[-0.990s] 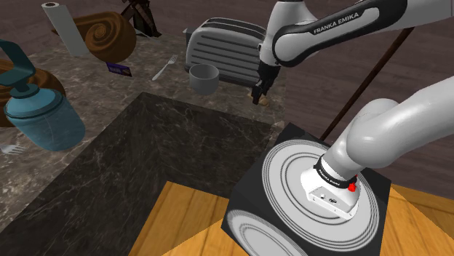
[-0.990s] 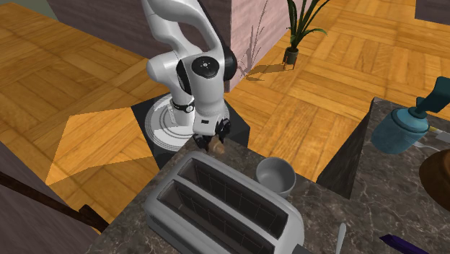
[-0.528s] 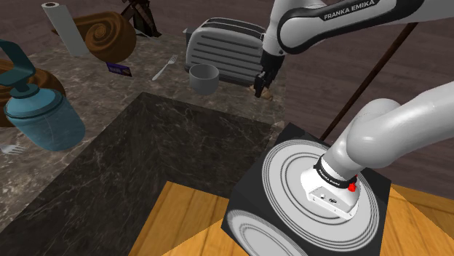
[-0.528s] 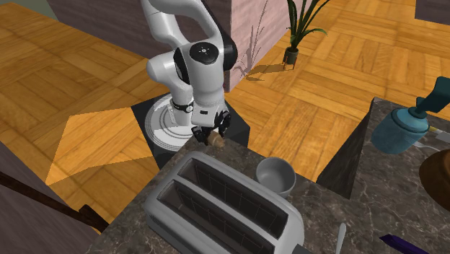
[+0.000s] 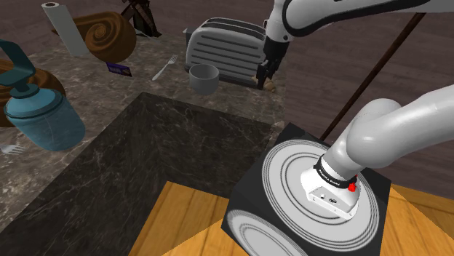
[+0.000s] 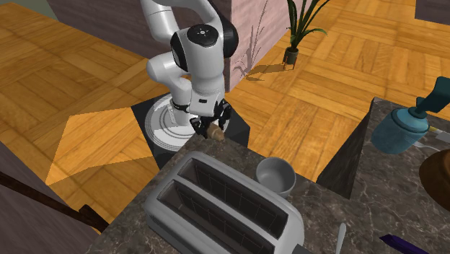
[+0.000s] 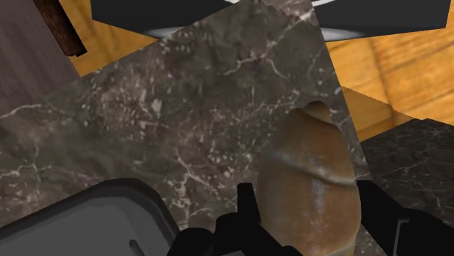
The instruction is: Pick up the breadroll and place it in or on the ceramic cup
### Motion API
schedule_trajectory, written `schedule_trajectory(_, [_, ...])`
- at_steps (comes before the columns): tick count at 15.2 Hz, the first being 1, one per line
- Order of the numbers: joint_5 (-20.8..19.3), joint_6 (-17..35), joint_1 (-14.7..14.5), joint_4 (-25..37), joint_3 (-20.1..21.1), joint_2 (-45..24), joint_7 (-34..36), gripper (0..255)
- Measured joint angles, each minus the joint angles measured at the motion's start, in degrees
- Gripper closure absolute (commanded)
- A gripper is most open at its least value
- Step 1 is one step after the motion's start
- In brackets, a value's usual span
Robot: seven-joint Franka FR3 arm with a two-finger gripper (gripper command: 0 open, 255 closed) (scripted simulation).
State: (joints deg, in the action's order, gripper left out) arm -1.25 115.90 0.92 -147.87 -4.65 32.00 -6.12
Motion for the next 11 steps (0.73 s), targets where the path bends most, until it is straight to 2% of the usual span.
schedule_trajectory(11, [0.1, -8.8, 0.0, 6.8, 0.2, 2.0, 0.1, 255])
